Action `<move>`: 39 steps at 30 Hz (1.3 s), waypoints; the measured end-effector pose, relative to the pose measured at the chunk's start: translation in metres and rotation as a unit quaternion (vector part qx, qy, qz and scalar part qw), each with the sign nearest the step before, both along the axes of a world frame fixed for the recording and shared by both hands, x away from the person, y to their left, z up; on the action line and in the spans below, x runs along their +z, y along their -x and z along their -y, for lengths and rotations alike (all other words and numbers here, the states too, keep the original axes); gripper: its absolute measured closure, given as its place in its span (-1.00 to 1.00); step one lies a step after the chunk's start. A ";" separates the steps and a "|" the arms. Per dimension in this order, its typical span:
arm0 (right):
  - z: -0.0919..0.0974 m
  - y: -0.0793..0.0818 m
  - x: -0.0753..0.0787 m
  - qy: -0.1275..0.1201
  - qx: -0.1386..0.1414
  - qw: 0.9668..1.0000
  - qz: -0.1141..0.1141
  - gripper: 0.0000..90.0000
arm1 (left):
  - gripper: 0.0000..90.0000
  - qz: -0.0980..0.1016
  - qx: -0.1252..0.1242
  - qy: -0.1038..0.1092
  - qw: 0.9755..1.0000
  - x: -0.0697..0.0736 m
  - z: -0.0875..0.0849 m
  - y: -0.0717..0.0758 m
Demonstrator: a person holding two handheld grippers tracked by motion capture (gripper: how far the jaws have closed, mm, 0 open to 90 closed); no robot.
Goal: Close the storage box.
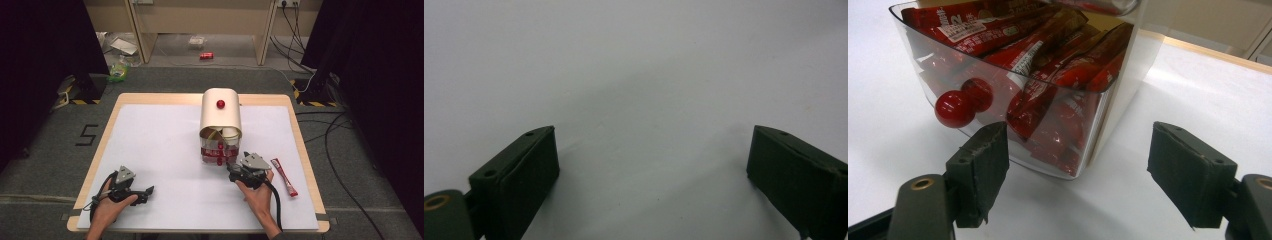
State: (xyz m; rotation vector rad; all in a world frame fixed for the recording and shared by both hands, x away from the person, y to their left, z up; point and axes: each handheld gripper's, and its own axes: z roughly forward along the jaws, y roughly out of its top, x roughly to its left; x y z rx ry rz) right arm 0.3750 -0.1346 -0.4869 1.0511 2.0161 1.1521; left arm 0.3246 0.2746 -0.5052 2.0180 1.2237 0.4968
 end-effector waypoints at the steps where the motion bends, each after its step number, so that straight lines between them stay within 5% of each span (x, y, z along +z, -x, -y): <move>1: 0.000 0.000 0.000 -0.001 0.000 1.000 0.000 -0.44 | -0.87 0.000 0.000 0.000 1.000 0.000 0.000 0.000; 30: 0.003 -0.011 -0.001 0.011 -0.020 1.000 -0.001 -0.51 | -0.87 0.000 0.001 0.000 1.000 0.000 0.000 0.000; 33: 0.003 -0.010 -0.002 0.004 -0.014 1.000 -0.010 -0.37 | -0.87 0.000 0.000 0.001 1.000 0.000 0.000 0.000; 39: 0.003 -0.003 0.003 0.008 0.008 1.000 -0.024 -0.41 | -0.87 0.000 0.001 0.002 1.000 0.000 0.000 0.000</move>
